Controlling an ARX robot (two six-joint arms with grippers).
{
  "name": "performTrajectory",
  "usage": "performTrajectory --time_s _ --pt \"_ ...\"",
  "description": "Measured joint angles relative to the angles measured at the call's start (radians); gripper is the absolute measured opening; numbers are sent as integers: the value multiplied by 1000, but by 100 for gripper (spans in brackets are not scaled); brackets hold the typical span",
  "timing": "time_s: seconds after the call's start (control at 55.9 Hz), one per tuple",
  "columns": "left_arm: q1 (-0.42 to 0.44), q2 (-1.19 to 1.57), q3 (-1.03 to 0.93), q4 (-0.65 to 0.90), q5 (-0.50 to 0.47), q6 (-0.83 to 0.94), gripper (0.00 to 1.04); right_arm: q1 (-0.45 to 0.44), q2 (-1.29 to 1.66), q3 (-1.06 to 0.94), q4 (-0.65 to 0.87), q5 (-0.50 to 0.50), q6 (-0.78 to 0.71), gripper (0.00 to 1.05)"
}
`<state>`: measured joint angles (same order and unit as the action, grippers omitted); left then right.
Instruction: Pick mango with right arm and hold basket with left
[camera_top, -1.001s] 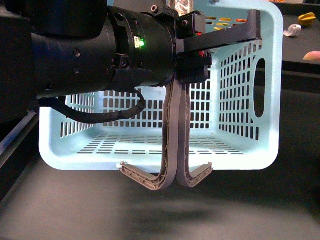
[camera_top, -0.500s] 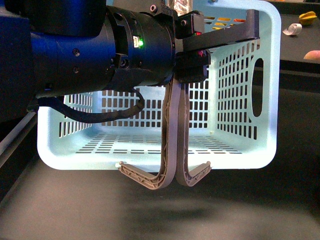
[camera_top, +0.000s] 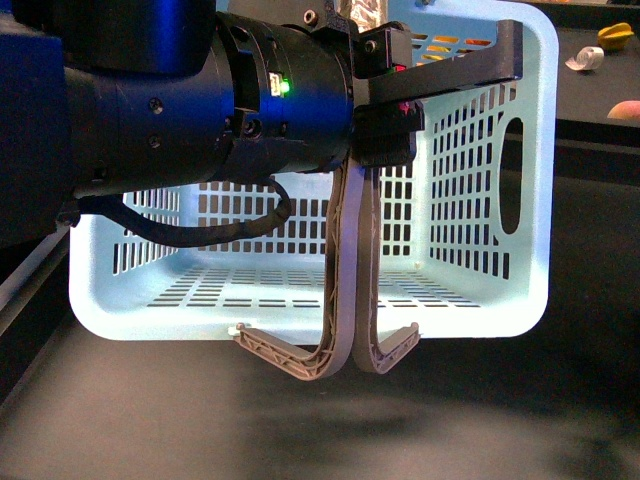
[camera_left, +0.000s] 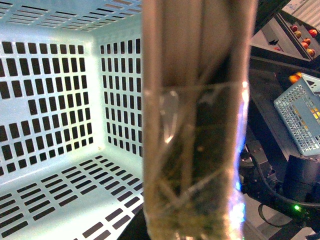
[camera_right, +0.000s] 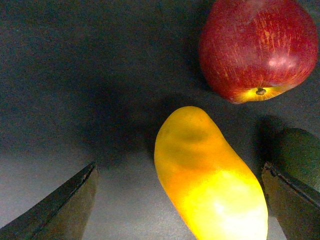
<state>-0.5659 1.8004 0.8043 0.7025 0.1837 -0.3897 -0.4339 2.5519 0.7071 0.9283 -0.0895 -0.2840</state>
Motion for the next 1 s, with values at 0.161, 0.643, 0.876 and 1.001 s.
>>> performTrajectory --time_s 0.161,0.643,0.876,1.001 --pt "0 0 0 0 0 0 6 -3 53 61 -29 21 2 97" --pt "0 0 0 0 0 0 6 -27 139 174 -100 55 -22 97" --pt "0 0 0 0 1 0 6 -29 158 179 -133 57 -66 97" --pt "0 0 0 0 1 0 6 -31 160 178 -142 60 -97 97"
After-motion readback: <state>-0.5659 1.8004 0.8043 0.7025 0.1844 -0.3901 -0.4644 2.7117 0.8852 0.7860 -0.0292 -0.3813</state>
